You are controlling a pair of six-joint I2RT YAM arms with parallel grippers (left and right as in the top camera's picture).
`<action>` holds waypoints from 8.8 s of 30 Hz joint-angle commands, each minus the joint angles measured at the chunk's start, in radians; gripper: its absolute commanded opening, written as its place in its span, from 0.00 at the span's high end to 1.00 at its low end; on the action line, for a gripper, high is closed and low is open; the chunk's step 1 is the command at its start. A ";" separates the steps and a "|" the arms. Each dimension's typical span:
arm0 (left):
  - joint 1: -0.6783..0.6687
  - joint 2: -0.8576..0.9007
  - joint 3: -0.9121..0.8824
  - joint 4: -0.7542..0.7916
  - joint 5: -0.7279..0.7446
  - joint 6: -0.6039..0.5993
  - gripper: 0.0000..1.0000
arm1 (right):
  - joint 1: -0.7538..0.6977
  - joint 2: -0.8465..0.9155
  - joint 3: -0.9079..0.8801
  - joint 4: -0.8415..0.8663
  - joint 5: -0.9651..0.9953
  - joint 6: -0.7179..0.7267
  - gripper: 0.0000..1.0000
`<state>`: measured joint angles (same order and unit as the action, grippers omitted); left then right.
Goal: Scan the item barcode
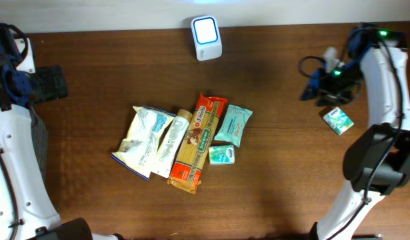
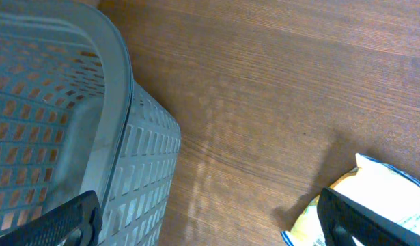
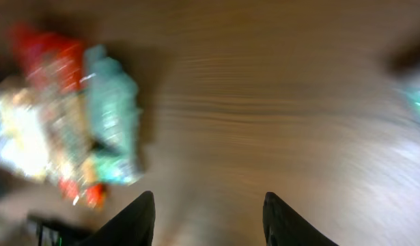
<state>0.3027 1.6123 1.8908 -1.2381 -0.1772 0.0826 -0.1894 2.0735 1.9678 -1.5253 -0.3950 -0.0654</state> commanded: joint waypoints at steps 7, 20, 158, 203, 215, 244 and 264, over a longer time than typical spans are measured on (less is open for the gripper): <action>0.002 -0.012 0.006 0.002 -0.011 0.000 0.01 | 0.504 -0.006 -0.042 0.008 -0.063 -0.350 0.46; 0.002 -0.012 0.006 0.002 -0.011 0.000 0.01 | 0.628 -0.006 -0.443 0.461 -0.102 0.061 0.32; 0.002 -0.012 0.006 -0.006 -0.011 0.000 0.01 | 0.188 -0.541 -0.924 0.791 -0.375 0.224 0.96; 0.002 -0.012 0.006 -0.006 -0.011 0.000 0.01 | 0.593 0.103 0.180 0.843 0.718 -0.175 0.96; 0.002 -0.012 0.006 -0.006 -0.011 0.000 0.01 | 0.615 0.417 0.179 1.358 0.864 -0.751 0.96; 0.002 -0.012 0.006 -0.006 -0.011 0.000 0.01 | 0.484 -0.161 0.180 0.544 0.259 0.085 0.96; 0.002 -0.012 0.006 -0.006 -0.011 0.000 0.01 | -0.022 -0.090 -0.363 0.231 0.434 0.227 0.75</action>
<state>0.3023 1.6123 1.8908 -1.2457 -0.1776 0.0826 -0.2031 1.9930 1.6051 -1.2797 0.0261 0.1539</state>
